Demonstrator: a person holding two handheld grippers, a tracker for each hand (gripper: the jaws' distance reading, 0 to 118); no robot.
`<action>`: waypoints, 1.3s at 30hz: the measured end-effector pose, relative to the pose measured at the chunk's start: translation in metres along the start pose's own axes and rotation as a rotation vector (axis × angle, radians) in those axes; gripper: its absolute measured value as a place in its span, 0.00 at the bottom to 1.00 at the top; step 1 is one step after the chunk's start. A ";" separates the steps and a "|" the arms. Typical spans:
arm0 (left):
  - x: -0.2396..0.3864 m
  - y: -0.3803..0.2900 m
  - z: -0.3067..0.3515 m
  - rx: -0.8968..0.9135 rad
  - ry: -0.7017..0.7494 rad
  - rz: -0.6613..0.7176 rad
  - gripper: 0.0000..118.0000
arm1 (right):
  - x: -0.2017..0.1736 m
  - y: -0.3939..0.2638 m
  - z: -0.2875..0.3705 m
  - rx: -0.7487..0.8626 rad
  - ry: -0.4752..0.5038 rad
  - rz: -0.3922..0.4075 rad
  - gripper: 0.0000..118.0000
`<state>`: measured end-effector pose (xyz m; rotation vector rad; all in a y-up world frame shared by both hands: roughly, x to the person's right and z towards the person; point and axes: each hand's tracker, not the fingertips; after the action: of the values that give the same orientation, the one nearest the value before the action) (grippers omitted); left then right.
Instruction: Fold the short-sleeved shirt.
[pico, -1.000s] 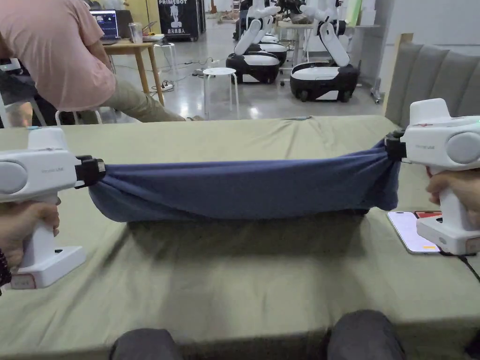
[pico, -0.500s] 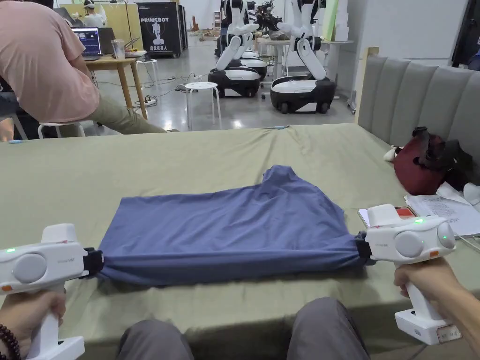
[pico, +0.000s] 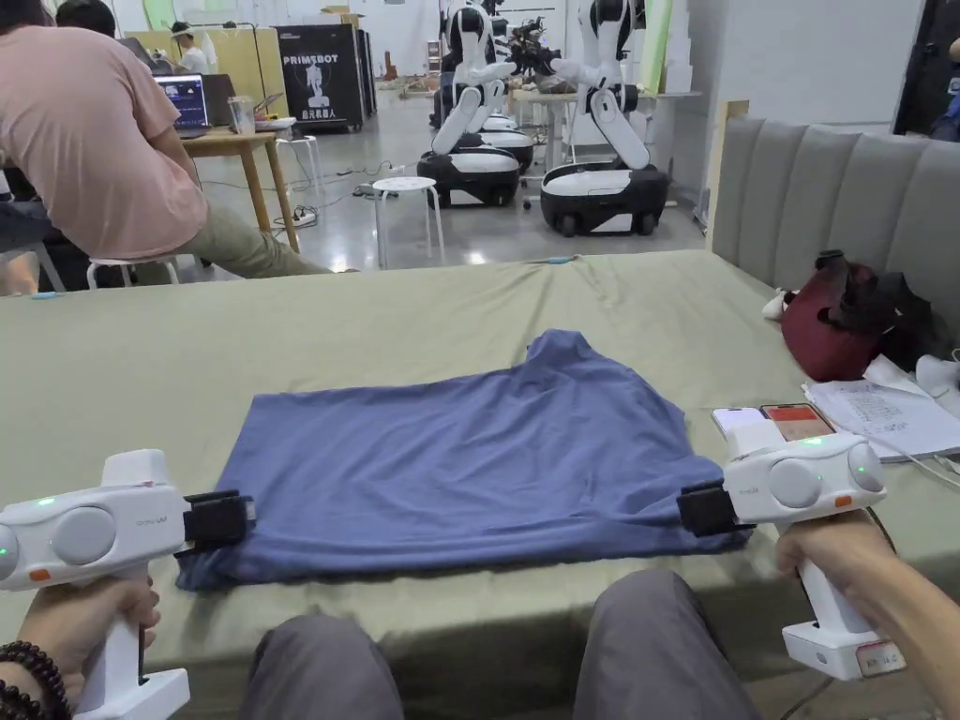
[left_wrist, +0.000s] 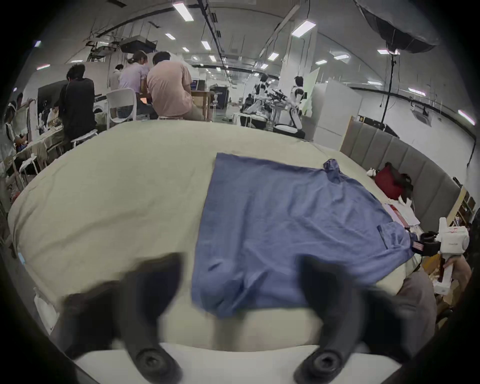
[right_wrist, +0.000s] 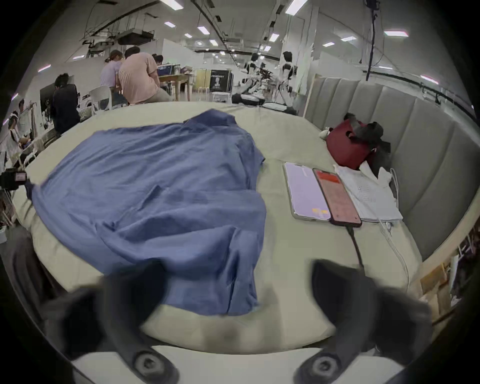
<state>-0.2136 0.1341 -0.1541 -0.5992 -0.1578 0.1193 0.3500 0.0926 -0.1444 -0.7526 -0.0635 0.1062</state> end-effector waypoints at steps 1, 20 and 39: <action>-0.001 0.002 0.004 0.026 0.013 -0.001 1.00 | 0.000 0.001 0.007 0.053 -0.004 -0.018 1.00; -0.011 -0.005 -0.006 -0.034 0.166 0.022 0.89 | 0.006 0.012 0.045 0.059 -0.009 -0.057 0.00; -0.002 -0.012 -0.022 -0.111 0.117 0.053 0.03 | 0.009 0.012 0.051 0.064 0.008 -0.078 0.55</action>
<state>-0.2107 0.1117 -0.1654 -0.7195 -0.0357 0.1267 0.3532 0.1369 -0.1146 -0.6857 -0.0814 0.0312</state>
